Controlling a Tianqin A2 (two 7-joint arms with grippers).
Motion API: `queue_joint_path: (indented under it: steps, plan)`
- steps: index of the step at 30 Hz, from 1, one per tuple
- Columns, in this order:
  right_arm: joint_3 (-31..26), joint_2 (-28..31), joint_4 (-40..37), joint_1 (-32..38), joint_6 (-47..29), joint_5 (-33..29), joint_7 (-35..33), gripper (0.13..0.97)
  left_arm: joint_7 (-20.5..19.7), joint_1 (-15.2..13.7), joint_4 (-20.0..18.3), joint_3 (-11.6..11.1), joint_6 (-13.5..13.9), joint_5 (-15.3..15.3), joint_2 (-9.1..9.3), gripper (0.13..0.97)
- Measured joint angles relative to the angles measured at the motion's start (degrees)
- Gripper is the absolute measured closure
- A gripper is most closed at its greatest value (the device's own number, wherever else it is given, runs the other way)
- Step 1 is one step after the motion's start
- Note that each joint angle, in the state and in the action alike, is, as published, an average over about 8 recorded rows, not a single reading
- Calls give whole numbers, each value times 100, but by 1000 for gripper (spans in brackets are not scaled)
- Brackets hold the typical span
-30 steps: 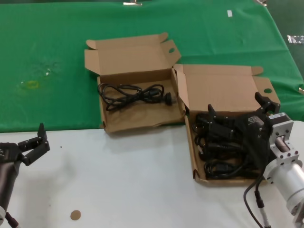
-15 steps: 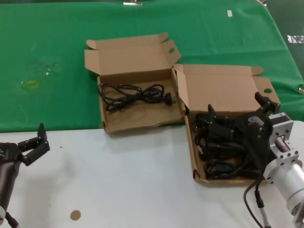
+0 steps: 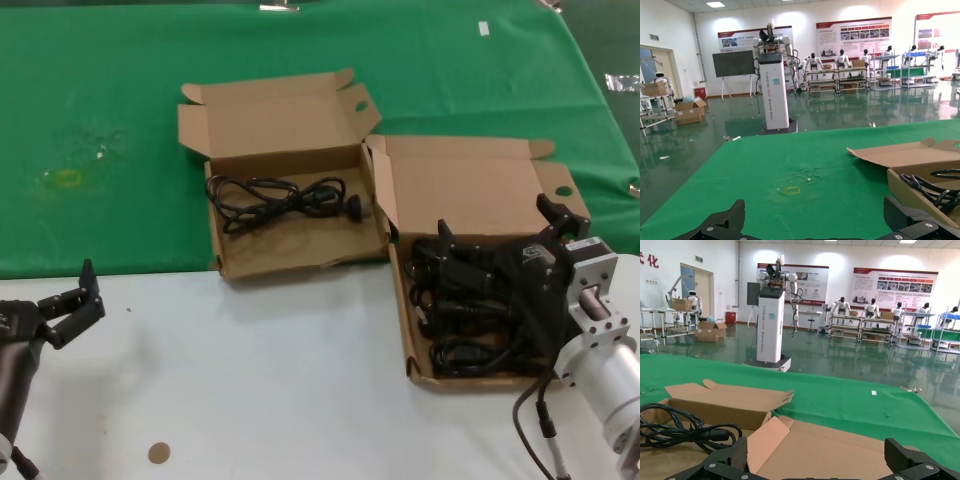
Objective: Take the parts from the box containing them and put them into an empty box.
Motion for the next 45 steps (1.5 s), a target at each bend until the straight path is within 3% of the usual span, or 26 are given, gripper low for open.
queue_joint_path:
  steps: [45]
  plan:
    - [0, 0, 0, 0, 0, 0, 0, 129, 0, 0, 0, 0, 0, 0, 0, 132]
